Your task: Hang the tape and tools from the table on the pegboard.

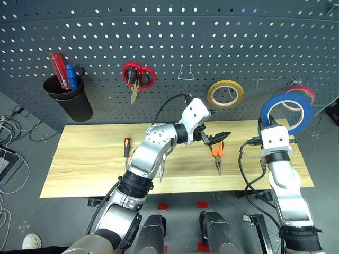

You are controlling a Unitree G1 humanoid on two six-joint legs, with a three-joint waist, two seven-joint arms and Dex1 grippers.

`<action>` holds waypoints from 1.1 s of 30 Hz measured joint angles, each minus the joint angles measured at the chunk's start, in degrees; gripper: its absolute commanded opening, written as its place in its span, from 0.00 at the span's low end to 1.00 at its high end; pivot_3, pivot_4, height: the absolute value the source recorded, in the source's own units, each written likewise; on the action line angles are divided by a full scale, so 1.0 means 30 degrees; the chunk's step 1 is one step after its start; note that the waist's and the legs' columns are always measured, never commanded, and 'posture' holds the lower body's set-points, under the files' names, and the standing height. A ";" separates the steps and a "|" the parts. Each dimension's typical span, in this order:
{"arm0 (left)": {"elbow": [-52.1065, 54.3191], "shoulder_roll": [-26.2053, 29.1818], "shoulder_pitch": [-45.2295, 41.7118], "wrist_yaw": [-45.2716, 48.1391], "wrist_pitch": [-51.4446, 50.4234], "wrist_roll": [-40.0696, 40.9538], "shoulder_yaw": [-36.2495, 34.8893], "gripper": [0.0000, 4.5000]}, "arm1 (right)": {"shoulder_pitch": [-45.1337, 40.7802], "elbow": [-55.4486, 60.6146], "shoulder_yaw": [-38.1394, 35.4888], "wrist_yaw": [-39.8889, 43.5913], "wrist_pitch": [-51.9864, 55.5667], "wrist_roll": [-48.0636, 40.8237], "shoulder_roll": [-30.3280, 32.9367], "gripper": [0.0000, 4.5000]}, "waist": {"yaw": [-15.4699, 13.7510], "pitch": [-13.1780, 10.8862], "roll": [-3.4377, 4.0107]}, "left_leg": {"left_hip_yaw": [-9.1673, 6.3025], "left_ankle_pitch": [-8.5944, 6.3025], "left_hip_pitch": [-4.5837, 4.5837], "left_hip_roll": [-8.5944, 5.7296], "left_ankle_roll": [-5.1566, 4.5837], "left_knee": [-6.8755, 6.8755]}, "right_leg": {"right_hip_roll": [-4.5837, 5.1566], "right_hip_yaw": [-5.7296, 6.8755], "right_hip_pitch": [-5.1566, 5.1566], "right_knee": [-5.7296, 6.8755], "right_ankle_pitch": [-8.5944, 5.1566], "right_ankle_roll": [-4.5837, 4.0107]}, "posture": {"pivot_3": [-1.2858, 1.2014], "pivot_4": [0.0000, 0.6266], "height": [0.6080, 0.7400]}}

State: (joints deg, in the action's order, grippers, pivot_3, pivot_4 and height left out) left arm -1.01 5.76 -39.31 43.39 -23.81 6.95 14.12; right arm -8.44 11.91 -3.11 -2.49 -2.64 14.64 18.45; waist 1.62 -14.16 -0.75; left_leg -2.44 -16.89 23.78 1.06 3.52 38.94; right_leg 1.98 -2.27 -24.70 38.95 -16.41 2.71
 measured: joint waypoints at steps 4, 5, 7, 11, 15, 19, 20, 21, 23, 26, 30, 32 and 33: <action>-0.0588 -0.0161 -0.0504 -0.0019 0.0526 -0.0001 0.0027 1.00 | -0.1456 -0.1540 -0.0011 0.0377 -0.1517 -0.0074 0.0526 0.16 | -0.0042 0.0388 0.0004 | 0.0002 0.0000 -0.0002 -0.0046 -0.0004 -0.0012 | 0.0032 -0.0006 0.0003 -0.0008 0.0000 0.0000 | 0.51 0.19 1.00; -0.0736 -0.0186 -0.0511 -0.0013 0.0669 0.0000 0.0035 1.00 | -0.1872 -0.2265 -0.0017 0.0564 -0.2031 -0.0179 0.0717 0.16 | -0.0032 0.0505 0.0009 | 0.0003 0.0001 -0.0004 -0.0059 -0.0008 -0.0010 | 0.0045 -0.0014 0.0003 -0.0005 0.0000 0.0000 | 0.51 0.19 1.00; -0.0982 -0.0277 -0.0596 -0.0012 0.0807 0.0000 0.0047 1.00 | -0.2494 -0.3229 -0.0036 0.0902 -0.2654 -0.0414 0.1039 0.16 | -0.0027 0.0590 0.0008 | 0.0002 0.0005 -0.0005 -0.0074 -0.0016 -0.0006 | 0.0060 -0.0019 0.0003 0.0001 0.0000 0.0000 | 0.51 0.19 1.00; -0.1164 -0.0423 -0.0642 -0.0006 0.1029 0.0001 0.0074 1.00 | -0.3581 -0.4501 -0.0066 0.1580 -0.3645 -0.1098 0.1206 0.16 | 0.0017 0.0782 0.0009 | 0.0000 0.0007 -0.0010 -0.0076 -0.0023 -0.0009 | 0.0059 -0.0021 0.0003 0.0008 0.0000 0.0001 | 0.52 0.19 1.00; -0.1208 -0.0524 -0.0641 -0.0013 0.1054 0.0001 0.0086 1.00 | -0.4125 -0.5624 -0.0065 0.2593 -0.4043 -0.2367 0.1195 0.16 | 0.0024 0.0929 0.0020 | 0.0000 0.0007 -0.0009 -0.0083 -0.0028 -0.0003 | 0.0066 -0.0024 0.0008 0.0016 0.0001 0.0002 | 0.52 0.18 1.00; -0.1201 -0.0545 -0.0634 -0.0051 0.1049 0.0001 0.0091 1.00 | -0.4969 -0.6901 -0.0084 0.3750 -0.4082 -0.3753 0.1153 0.16 | 0.0033 0.1089 0.0031 | -0.0001 0.0007 -0.0014 -0.0085 -0.0031 -0.0002 | 0.0068 -0.0025 0.0010 0.0017 0.0001 0.0002 | 0.53 0.18 1.00; -0.1199 -0.0564 -0.0632 -0.0076 0.1046 0.0000 0.0092 1.00 | -0.5196 -0.7184 -0.0115 0.3989 -0.4037 -0.4029 0.1124 0.16 | 0.0034 0.1133 0.0029 | -0.0002 0.0007 -0.0015 -0.0085 -0.0031 -0.0003 | 0.0068 -0.0024 0.0010 0.0018 0.0001 0.0002 | 0.53 0.18 1.00; -0.1192 -0.0568 -0.0629 -0.0092 0.1043 0.0001 0.0092 1.00 | -0.5310 -0.7329 -0.0138 0.4154 -0.3994 -0.4274 0.1092 0.16 | 0.0031 0.1164 0.0025 | -0.0002 0.0007 -0.0015 -0.0085 -0.0032 -0.0003 | 0.0068 -0.0023 0.0011 0.0020 0.0001 0.0002 | 0.53 0.18 1.00; -0.1181 -0.0570 -0.0618 -0.0147 0.1021 0.0001 0.0092 1.00 | -0.5499 -0.7730 -0.0227 0.4452 -0.3883 -0.4674 0.0994 0.16 | 0.0021 0.1231 0.0026 | -0.0004 0.0007 -0.0016 -0.0088 -0.0033 -0.0002 | 0.0071 -0.0023 0.0018 0.0021 0.0001 0.0002 | 0.53 0.18 1.00; -0.1151 -0.0568 -0.0584 -0.0203 0.1001 0.0001 0.0092 1.00 | -0.5656 -0.8375 -0.0406 0.4805 -0.3616 -0.5312 0.0952 0.16 | 0.0013 0.1249 0.0027 | -0.0005 0.0007 -0.0023 -0.0090 -0.0036 0.0002 | 0.0075 -0.0023 0.0026 0.0027 0.0001 0.0001 | 0.53 0.18 1.00; -0.1130 -0.0563 -0.0536 -0.0317 0.0992 0.0001 0.0092 1.00 | -0.5669 -0.8667 -0.0575 0.5008 -0.3130 -0.5631 0.0886 0.16 | 0.0026 0.1255 0.0033 | -0.0003 0.0007 -0.0032 -0.0090 -0.0037 0.0003 | 0.0075 -0.0027 0.0027 0.0038 0.0001 0.0001 | 0.53 0.20 1.00; -0.1129 -0.0557 -0.0501 -0.0405 0.0989 0.0001 0.0093 1.00 | -0.5671 -0.8669 -0.0694 0.4981 -0.2758 -0.5759 0.0777 0.24 | 0.0026 0.1257 0.0035 | -0.0003 0.0007 -0.0033 -0.0091 -0.0038 0.0003 | 0.0076 -0.0027 0.0027 0.0042 0.0001 0.0001 | 0.53 0.20 1.00; -0.1128 -0.0559 -0.0497 -0.0430 0.0989 0.0001 0.0095 1.00 | -0.5666 -0.8671 -0.0713 0.4952 -0.2589 -0.5774 0.0709 0.32 | 0.0025 0.1257 0.0035 | -0.0004 0.0007 -0.0032 -0.0091 -0.0039 0.0004 | 0.0076 -0.0028 0.0027 0.0047 0.0001 0.0001 | 0.53 0.21 1.00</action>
State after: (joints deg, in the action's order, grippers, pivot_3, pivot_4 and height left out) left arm -4.39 4.08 -40.80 42.10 -20.84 6.95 14.41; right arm -25.44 -14.10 -5.25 12.36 -10.41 -2.68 20.58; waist 1.70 -10.39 -0.65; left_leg -2.45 -16.87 23.68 0.78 3.40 38.95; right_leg 2.21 -2.35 -24.62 39.09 -16.41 2.71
